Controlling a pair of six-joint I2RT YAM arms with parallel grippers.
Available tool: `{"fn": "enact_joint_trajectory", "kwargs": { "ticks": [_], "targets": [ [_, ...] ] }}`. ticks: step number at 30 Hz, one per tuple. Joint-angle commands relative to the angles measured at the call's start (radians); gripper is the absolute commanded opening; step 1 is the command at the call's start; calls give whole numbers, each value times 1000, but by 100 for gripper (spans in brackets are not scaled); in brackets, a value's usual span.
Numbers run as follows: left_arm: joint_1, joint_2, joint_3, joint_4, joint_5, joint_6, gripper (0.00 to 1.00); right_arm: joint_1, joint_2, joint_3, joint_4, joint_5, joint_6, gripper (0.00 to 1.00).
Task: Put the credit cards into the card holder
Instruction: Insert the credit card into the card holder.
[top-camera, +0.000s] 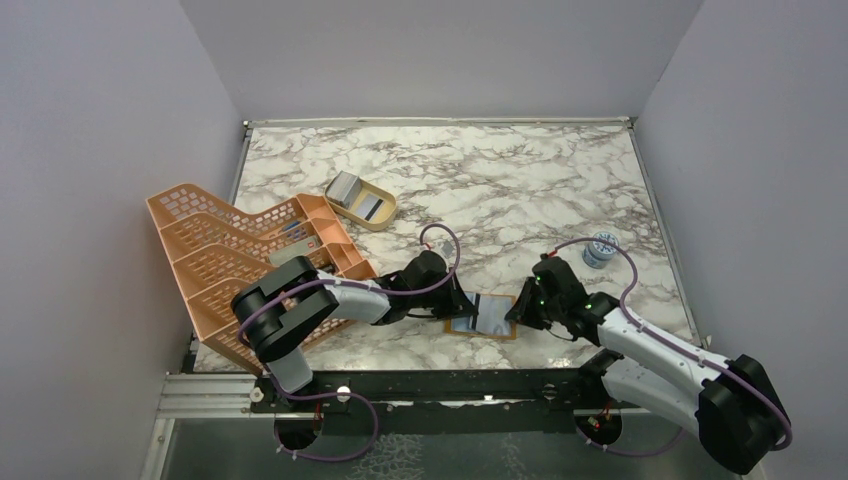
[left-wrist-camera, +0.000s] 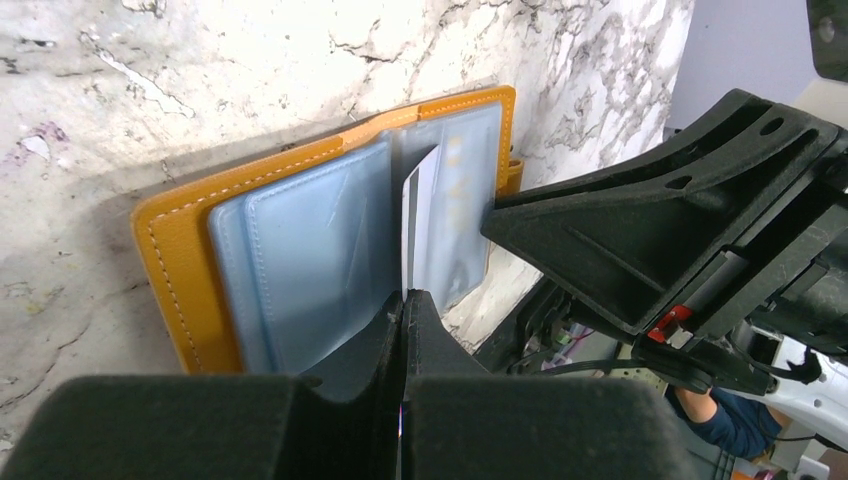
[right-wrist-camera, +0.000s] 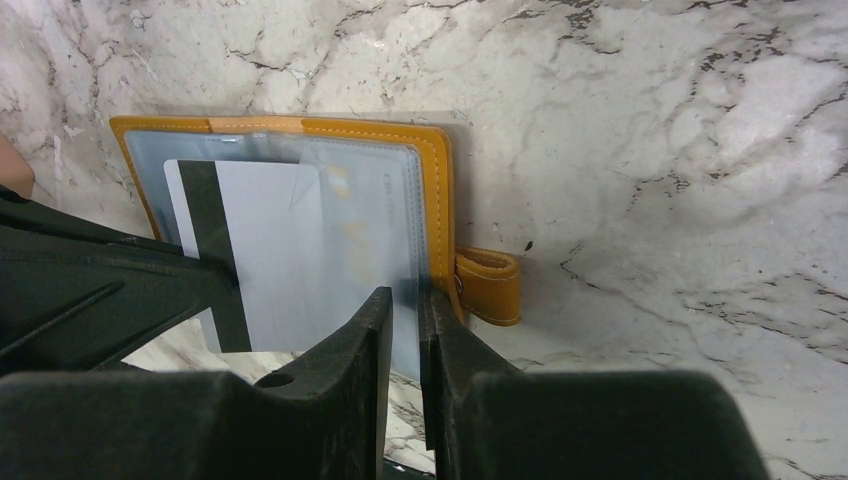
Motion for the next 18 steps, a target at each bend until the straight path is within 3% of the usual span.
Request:
{"fn": "enact_joint_trajectory", "kwargs": {
  "ticks": [1,12,18],
  "targets": [
    [-9,19,-9,-3,-72,-7,0,8,-5,-27,-15,-15,4,17],
    [-39,62,7,4,-80,-9,1,8,-15,-27,-17,-24,14,16],
    [-47,49,5,2,-94,6,24,8,-25,-18,-29,-16,11,16]
  ]
}}
